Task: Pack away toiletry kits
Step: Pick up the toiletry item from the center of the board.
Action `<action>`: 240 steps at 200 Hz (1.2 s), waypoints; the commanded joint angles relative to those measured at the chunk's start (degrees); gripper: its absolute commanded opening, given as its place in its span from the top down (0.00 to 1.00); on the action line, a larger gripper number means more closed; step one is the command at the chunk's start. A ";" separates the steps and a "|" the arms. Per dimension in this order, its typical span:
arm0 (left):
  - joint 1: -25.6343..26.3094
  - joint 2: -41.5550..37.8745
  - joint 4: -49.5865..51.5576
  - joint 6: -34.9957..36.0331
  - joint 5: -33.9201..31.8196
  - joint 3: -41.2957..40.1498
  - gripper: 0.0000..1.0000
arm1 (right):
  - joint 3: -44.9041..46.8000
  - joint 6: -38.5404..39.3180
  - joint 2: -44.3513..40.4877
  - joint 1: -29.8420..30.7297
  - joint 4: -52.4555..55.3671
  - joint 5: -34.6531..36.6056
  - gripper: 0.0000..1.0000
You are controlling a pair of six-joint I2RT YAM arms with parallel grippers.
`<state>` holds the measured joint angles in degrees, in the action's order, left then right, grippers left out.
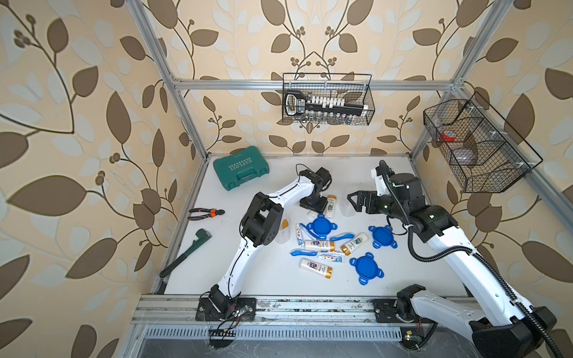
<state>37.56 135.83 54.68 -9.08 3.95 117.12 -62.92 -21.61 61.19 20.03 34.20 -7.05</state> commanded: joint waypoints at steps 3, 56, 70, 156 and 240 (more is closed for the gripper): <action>0.45 -0.34 -1.92 -0.17 -2.33 -2.83 0.39 | -1.61 0.08 -0.08 -0.62 0.35 -0.36 0.00; 0.75 0.44 -3.30 -0.45 -3.23 -4.24 0.52 | -2.16 0.20 -0.08 -1.60 0.35 -0.39 0.00; 0.79 -0.07 -3.81 -0.49 -3.05 -4.96 0.56 | -2.18 0.31 -0.27 -1.71 0.43 -0.28 0.00; 1.05 -9.30 -4.27 -1.27 -0.80 -10.22 0.77 | -1.64 -0.10 -0.46 -2.38 0.37 -0.73 0.00; 3.04 -31.60 -9.98 0.21 4.58 -22.80 0.82 | -10.30 -2.91 6.69 -5.21 12.09 -17.02 0.01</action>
<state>39.00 114.45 48.27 -10.44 5.50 97.93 -71.57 -22.37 65.98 15.55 41.69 -13.74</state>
